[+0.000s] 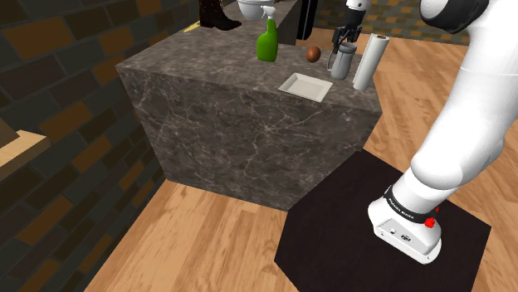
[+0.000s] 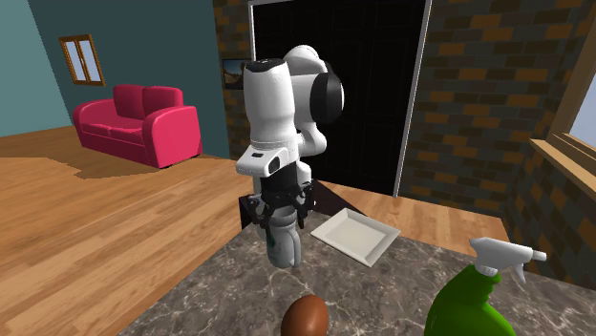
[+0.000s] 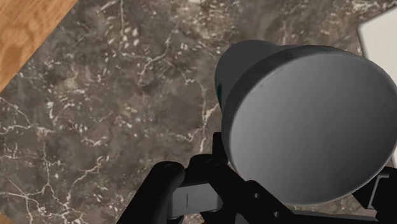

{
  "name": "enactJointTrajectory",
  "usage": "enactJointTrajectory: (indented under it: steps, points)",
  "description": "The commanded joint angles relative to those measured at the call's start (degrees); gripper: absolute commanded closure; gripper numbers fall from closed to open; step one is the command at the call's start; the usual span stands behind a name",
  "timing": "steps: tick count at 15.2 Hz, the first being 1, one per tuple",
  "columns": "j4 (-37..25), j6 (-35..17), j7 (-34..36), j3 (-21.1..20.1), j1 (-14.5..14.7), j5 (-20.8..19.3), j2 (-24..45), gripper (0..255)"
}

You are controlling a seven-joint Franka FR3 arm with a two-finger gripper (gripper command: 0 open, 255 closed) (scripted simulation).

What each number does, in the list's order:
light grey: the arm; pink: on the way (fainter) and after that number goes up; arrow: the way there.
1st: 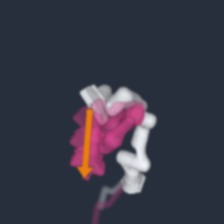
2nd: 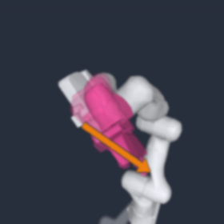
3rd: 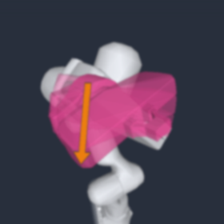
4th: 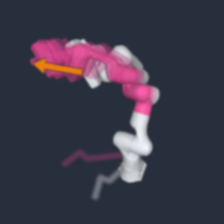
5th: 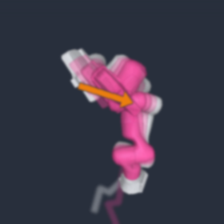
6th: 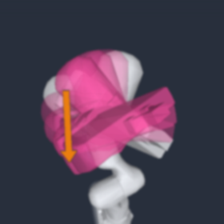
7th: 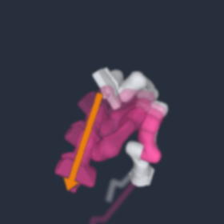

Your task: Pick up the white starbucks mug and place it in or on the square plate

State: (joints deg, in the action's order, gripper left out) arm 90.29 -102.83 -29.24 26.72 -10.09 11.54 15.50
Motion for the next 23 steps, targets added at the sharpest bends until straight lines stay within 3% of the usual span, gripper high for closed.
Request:
enactJointTrajectory:
  steps: [1,7,23]
  points:
    - [0.04,0.02,0.01,-0.01,0.01,0.01,0.04,255]
    - [0.05,0.02,0.00,-0.01,0.01,0.00,0.02,255]
    - [-14.05,12.89,0.92,0.35,-1.43,0.32,1.30,255]
